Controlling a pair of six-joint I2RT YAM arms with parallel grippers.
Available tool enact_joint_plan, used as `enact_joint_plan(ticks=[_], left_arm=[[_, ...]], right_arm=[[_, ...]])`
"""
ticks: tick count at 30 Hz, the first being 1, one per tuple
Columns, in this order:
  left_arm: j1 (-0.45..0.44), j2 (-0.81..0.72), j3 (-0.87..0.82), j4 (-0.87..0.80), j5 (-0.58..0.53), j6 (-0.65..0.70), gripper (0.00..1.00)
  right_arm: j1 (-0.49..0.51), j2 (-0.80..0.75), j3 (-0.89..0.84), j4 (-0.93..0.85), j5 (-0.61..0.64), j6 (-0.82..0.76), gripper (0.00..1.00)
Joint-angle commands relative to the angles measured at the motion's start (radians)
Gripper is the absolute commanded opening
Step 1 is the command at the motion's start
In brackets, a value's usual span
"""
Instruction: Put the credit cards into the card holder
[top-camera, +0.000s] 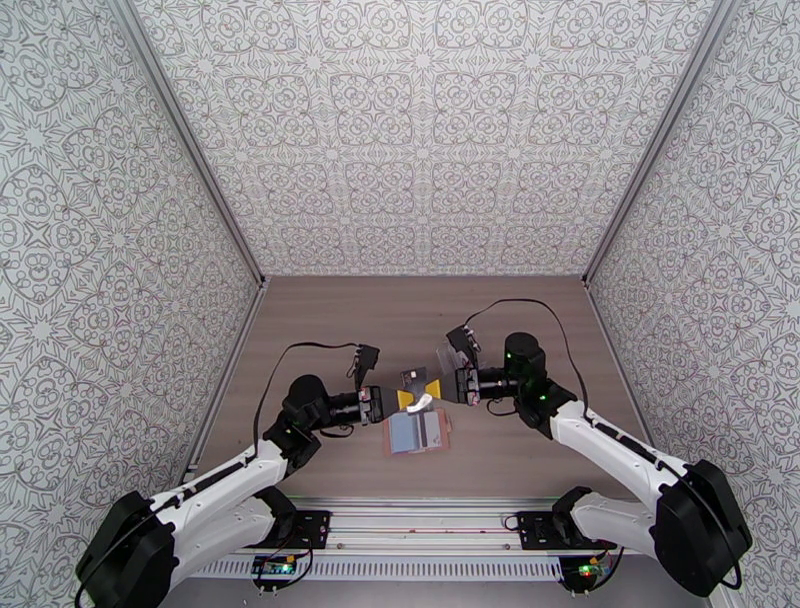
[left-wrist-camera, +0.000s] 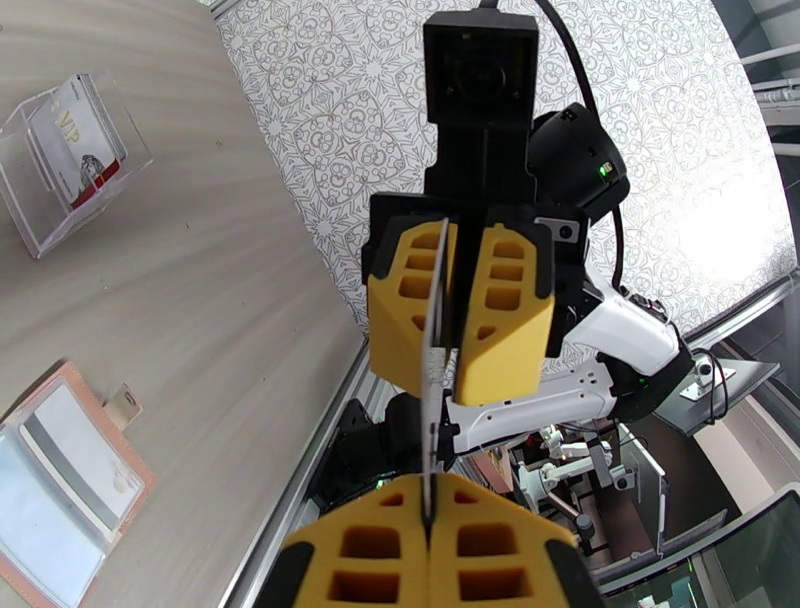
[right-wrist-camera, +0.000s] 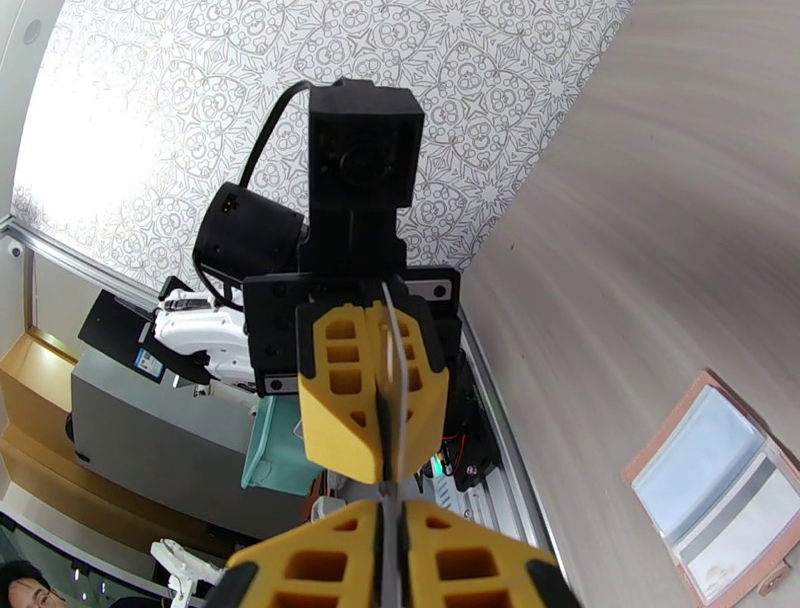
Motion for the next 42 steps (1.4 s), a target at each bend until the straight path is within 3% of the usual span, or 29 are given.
enact_joint_plan(ticks=[1,14,15,18,21,24,27,34,42], left_arm=[[-0.01,0.007,0.011,-0.05,0.025,0.021,0.0],[-0.022,0.035,0.011,-0.04,0.024,0.025,0.0],[-0.018,0.035,0.009,-0.042,0.021,0.023,0.07],[0.012,0.027,-0.01,-0.046,0.008,0.008,0.44],[0.093,-0.009,-0.055,-0.101,-0.029,-0.016,0.57],[0.163,-0.076,-0.064,-0.369,-0.103,0.07,0.59],[0.163,-0.121,-0.057,-0.588,-0.163,0.193,0.59],[0.106,-0.061,-0.094,-0.628,-0.205,0.24,0.52],[0.05,0.171,-0.075,-0.469,-0.238,0.228,0.46]], right_arm=[[0.011,0.002,-0.008,0.006,-0.033,-0.02,0.08],[0.019,0.011,-0.004,-0.013,-0.028,-0.027,0.0],[0.02,0.011,-0.003,-0.026,-0.024,-0.034,0.0],[0.019,0.01,0.008,-0.099,0.009,-0.074,0.0],[0.019,0.031,0.021,-0.196,0.061,-0.117,0.0],[0.018,0.075,0.017,-0.262,0.118,-0.143,0.0],[0.018,0.127,-0.011,-0.267,0.185,-0.128,0.0],[0.02,0.213,-0.06,-0.256,0.277,-0.124,0.0],[0.029,0.281,-0.067,-0.281,0.325,-0.14,0.0]])
